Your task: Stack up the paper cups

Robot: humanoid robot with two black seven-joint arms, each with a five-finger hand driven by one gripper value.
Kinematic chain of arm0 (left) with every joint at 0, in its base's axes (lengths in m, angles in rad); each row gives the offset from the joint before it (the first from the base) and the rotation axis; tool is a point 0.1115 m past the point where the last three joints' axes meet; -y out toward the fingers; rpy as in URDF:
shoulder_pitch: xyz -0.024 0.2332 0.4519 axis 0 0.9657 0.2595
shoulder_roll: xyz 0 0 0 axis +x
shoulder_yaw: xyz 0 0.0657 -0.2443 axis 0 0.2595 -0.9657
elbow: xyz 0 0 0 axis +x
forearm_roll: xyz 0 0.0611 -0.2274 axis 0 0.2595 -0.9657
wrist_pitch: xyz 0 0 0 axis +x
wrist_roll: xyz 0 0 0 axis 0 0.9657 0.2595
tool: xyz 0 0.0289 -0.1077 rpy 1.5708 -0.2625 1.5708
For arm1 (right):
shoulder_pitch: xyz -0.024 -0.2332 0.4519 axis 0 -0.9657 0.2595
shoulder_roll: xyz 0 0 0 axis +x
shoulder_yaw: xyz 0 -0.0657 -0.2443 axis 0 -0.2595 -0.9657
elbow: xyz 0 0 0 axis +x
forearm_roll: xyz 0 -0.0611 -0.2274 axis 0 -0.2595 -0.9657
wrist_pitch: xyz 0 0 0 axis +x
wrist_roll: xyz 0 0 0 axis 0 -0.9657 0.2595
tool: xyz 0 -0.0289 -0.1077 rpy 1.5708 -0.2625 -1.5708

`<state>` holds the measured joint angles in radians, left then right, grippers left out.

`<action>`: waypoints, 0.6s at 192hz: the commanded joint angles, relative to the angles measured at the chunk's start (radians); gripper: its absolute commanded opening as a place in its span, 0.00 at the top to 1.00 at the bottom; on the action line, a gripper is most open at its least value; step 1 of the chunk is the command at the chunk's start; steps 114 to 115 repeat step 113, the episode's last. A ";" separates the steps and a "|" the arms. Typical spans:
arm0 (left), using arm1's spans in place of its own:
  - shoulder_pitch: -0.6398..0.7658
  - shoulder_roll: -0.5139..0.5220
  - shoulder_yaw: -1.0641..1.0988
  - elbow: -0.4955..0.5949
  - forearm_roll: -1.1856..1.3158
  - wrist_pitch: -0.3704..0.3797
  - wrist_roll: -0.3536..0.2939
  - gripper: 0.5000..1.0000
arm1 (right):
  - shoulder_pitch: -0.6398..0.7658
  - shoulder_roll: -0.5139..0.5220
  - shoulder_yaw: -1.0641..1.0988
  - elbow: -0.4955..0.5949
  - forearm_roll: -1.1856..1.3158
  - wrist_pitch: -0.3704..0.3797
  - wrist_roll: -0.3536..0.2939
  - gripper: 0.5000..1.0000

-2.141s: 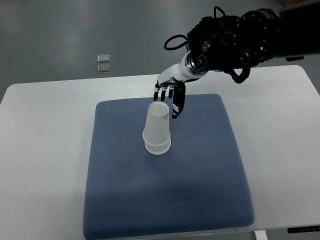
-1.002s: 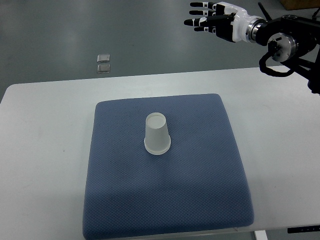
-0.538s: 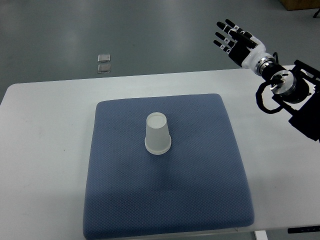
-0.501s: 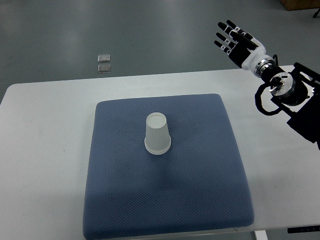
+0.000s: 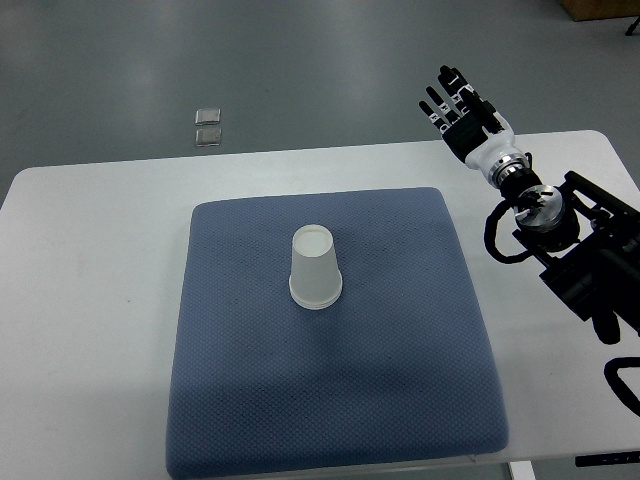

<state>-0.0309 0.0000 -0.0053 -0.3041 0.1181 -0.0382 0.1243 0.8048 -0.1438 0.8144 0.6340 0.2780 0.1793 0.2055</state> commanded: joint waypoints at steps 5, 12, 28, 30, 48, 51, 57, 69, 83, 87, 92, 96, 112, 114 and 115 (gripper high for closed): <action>0.000 0.000 -0.004 0.002 0.000 0.000 0.000 0.00 | -0.021 0.010 0.000 -0.020 0.000 0.040 0.000 0.15; 0.000 0.000 -0.004 0.003 0.000 0.000 0.000 0.00 | -0.024 0.012 0.000 -0.023 0.000 0.046 0.000 0.15; 0.000 0.000 -0.005 0.005 0.000 0.000 0.000 0.00 | -0.044 0.012 0.000 -0.023 0.000 0.063 0.000 0.15; 0.000 0.000 -0.005 0.006 0.000 0.000 0.000 0.00 | -0.044 0.013 0.000 -0.025 0.000 0.066 0.000 0.15; 0.000 0.000 -0.005 0.013 0.000 0.000 0.000 0.00 | -0.047 0.026 0.000 -0.033 0.000 0.078 0.000 0.15; 0.000 0.000 -0.005 0.013 0.000 0.000 0.000 0.00 | -0.047 0.026 0.000 -0.036 0.000 0.078 0.000 0.15; 0.000 0.000 -0.007 0.013 0.000 0.000 0.000 0.00 | -0.047 0.027 0.000 -0.037 0.000 0.078 0.000 0.15; -0.001 0.000 -0.008 0.013 0.000 0.000 0.000 0.00 | -0.047 0.029 0.000 -0.039 -0.003 0.078 0.000 0.15; -0.001 0.000 -0.010 0.014 0.000 0.001 0.000 0.00 | -0.047 0.029 0.000 -0.039 -0.008 0.078 0.000 0.15; -0.001 0.000 -0.010 0.014 -0.002 0.001 0.000 0.00 | -0.047 0.029 0.000 -0.039 -0.010 0.078 0.000 0.15; -0.001 0.000 -0.010 0.014 -0.002 0.001 0.000 0.00 | -0.046 0.029 -0.001 -0.039 -0.013 0.078 0.000 0.15; -0.001 0.000 -0.010 0.016 -0.002 0.001 0.000 0.00 | -0.046 0.029 -0.001 -0.039 -0.014 0.078 0.000 0.15; -0.001 0.000 -0.010 0.031 -0.002 0.001 0.000 0.00 | -0.046 0.030 -0.001 -0.039 -0.016 0.078 0.000 0.15; -0.001 0.000 -0.010 0.033 -0.002 0.001 0.000 0.00 | -0.046 0.032 -0.003 -0.039 -0.016 0.078 0.000 0.15; -0.001 0.000 -0.010 0.033 -0.002 0.001 0.000 0.00 | -0.046 0.032 -0.003 -0.039 -0.016 0.078 0.000 0.15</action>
